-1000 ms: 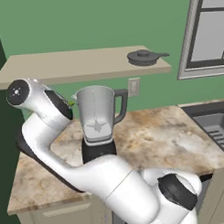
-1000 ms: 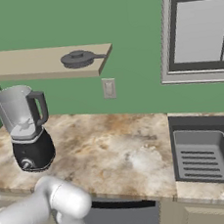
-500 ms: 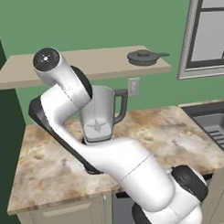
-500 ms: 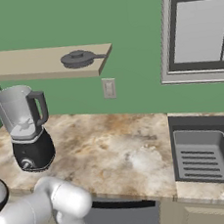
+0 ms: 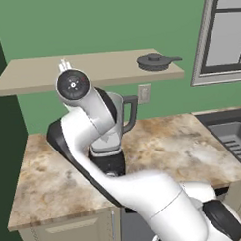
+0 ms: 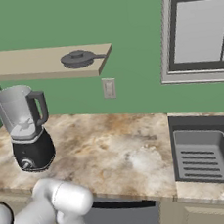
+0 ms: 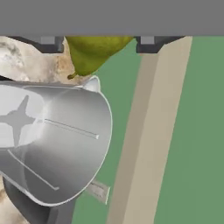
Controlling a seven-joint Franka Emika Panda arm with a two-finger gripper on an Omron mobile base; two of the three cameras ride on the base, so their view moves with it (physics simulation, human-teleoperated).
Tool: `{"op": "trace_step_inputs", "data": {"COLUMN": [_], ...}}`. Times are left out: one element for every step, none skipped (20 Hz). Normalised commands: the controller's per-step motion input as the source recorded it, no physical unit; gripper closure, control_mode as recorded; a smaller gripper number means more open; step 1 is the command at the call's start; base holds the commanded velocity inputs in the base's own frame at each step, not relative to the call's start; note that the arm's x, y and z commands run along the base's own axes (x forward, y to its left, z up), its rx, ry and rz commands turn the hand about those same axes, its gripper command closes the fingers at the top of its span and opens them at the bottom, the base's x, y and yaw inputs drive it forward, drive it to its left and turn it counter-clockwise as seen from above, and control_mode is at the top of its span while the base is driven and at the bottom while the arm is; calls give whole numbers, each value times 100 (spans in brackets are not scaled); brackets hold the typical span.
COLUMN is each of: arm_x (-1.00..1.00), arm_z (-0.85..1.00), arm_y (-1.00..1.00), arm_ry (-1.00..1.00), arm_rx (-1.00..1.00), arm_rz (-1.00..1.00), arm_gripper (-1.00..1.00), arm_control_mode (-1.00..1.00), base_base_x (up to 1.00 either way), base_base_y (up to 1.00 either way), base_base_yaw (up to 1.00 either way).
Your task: Open the blender lid, put the pear in the blender, close the lid, and start the blender.
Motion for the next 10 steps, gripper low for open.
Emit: {"op": "trace_step_inputs", "data": {"arm_x": [0,6,16,28,28,19,18,17,16,12], "arm_z": [57,72,81,76,79,77,65,66,51,42], "arm_y": [0,0,0,-4,-14,-24,-24,-29,-31,-31], "arm_ry": [-10,-7,-4,0,0,0,0,1,10,15], "arm_rx": [13,12,11,10,11,10,9,9,7,6], "arm_rz": [0,0,0,0,0,0,0,0,0,0], "arm_gripper": [100,100,100,100,100,100,100,100,100,100], "arm_control_mode": [-100,-100,-100,-100,-100,-100,-100,-100,-100,-100], "base_base_x": [0,0,0,0,0,0,0,0,0,0], "base_base_y": [0,0,0,0,0,0,0,0,0,0], "base_base_yaw": [0,0,0,0,0,0,0,0,0,0]}}
